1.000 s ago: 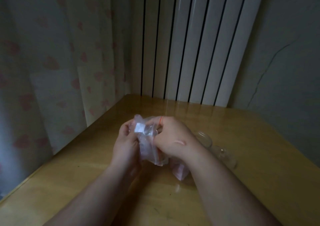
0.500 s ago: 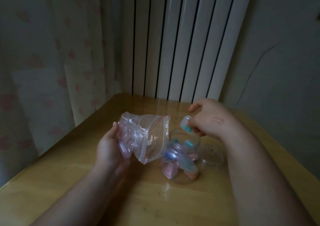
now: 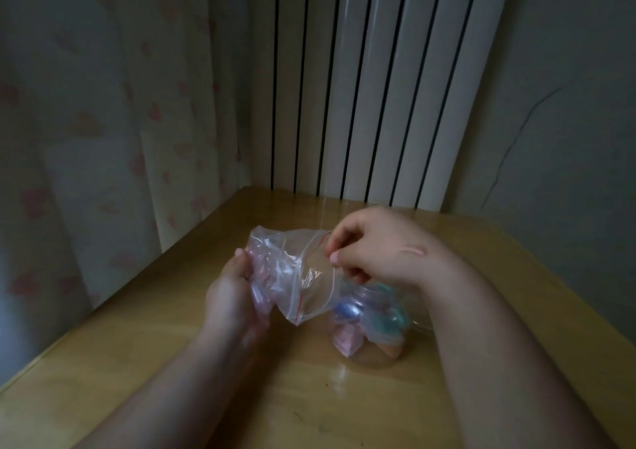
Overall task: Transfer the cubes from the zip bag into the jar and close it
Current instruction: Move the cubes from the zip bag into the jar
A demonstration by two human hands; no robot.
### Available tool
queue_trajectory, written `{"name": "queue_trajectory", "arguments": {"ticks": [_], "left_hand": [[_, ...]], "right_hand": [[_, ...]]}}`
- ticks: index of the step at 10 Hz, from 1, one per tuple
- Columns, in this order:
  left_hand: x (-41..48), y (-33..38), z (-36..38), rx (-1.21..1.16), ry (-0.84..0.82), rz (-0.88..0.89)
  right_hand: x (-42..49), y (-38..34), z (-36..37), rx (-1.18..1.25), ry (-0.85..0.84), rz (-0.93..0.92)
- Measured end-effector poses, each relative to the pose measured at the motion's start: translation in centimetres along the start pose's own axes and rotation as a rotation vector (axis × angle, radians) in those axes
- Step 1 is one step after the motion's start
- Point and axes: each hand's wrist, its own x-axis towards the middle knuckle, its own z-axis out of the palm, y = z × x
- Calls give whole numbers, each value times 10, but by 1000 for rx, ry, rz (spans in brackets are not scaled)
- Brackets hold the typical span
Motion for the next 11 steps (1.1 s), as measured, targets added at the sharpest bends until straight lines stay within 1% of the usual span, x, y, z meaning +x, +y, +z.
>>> {"name": "queue_trajectory", "arguments": {"ticks": [1,2,3,4,5,6,7,8,9,10,11], "left_hand": [[0,1,1,16,-17,32],[-2,0,1,40,-58,28],[-2,-1,1,47,-93,58],[-2,2,1,26,-95,101],[-1,2,-1,48,-84,86],[2,2,-4,65,-74,81],[4,0,-4,81,-79,98],[1,-2,-1,103,-120,107],[-2,-1,1,155,-134,132],[-8,-2,4,221,-150,154],[-10,-3,5,209,-153,139]], "right_hand": [[-1,-7,16,69,-113,-28],[5,-10,32,42,-31,-115],[9,-12,45,85,40,-154],[11,-10,53,58,38,-162],[11,-11,59,65,-14,-146],[11,-13,64,105,26,-138],[15,-12,69,53,29,-102],[17,-14,68,-63,12,-56],[15,-15,64,-34,60,-45],[10,-19,63,-94,82,-52],[9,-20,61,-104,141,-70]]}}
